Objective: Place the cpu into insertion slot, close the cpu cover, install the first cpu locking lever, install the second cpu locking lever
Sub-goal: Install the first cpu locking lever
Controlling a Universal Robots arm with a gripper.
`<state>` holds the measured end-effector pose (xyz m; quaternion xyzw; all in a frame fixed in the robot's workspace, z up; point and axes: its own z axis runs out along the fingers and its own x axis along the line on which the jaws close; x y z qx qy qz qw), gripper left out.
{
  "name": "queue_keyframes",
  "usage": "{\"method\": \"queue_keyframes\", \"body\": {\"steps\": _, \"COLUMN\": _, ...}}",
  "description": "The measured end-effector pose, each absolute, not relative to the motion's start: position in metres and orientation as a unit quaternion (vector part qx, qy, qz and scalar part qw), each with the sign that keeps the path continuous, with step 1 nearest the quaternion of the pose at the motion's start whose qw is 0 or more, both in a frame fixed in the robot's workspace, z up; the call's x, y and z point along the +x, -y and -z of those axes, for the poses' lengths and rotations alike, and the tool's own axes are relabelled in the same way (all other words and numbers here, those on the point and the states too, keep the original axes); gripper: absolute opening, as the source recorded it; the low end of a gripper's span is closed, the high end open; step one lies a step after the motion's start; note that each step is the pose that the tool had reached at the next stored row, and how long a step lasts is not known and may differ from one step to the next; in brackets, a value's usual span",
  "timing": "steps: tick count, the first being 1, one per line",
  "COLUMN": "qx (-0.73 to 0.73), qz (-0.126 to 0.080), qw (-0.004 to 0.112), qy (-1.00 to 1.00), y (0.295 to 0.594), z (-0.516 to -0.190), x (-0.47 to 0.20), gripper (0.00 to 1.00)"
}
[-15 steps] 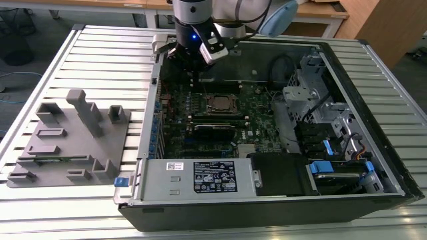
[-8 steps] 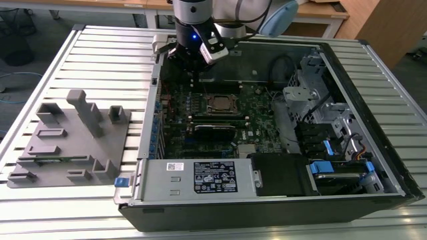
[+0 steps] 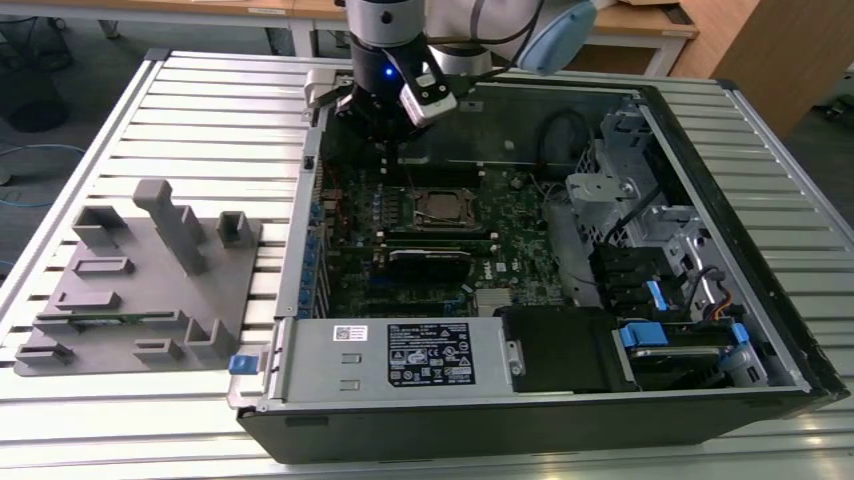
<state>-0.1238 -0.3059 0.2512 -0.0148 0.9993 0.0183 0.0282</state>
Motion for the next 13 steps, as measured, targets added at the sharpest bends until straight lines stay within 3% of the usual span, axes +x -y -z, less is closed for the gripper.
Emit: {"method": "queue_keyframes", "body": {"steps": 13, "qx": -0.015, "qz": -0.023, "qw": 0.029, "qy": -0.999, "y": 0.3058, "z": -0.2554, "x": -0.1238, "gripper": 0.11}}
